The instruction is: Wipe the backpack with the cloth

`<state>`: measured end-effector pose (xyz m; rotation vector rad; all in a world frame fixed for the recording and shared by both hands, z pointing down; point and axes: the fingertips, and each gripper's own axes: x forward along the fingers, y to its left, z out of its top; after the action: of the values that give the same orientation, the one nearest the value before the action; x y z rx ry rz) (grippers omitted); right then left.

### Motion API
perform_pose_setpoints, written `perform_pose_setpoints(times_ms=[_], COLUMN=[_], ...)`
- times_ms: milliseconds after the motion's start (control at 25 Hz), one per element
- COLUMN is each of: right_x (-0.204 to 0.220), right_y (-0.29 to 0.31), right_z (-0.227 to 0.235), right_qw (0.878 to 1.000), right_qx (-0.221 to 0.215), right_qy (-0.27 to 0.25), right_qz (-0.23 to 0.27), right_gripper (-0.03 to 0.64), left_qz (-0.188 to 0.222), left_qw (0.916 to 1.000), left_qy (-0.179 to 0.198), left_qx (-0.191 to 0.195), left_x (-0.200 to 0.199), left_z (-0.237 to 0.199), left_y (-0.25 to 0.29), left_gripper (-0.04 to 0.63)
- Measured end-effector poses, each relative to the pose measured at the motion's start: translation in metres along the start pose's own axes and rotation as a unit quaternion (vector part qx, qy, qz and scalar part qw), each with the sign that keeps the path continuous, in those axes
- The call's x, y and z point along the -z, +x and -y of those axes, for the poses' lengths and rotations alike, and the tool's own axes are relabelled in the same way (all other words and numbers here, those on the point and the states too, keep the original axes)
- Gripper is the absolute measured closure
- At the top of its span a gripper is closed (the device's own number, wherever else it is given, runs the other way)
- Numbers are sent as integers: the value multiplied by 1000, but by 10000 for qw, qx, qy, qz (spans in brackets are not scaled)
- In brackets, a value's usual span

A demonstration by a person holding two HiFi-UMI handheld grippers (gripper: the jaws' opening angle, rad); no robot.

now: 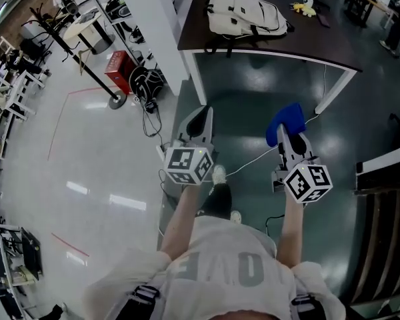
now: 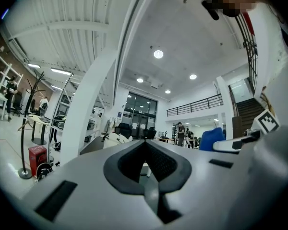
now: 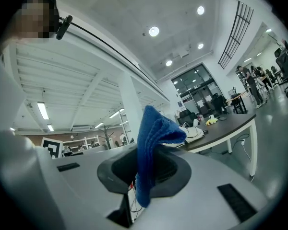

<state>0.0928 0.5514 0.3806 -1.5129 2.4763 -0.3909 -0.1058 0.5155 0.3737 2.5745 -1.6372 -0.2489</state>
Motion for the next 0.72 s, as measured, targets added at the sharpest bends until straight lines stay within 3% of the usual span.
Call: perform_pose_setpoints(times_ms=[280, 720], right_x=[11, -21], right_y=[89, 346], right_z=[26, 59], right_qw=[9996, 9982], right_qx=[-196, -333], right_qy=[-108, -456], right_qz=[-155, -207], right_gripper=[575, 575], left_qz=[72, 198], left_qw=[9998, 9996], left_qy=[-190, -177], left_qx=[-20, -99], left_x=[21, -13], left_z=[-53, -213], left_y=[80, 266], left_gripper=[592, 592])
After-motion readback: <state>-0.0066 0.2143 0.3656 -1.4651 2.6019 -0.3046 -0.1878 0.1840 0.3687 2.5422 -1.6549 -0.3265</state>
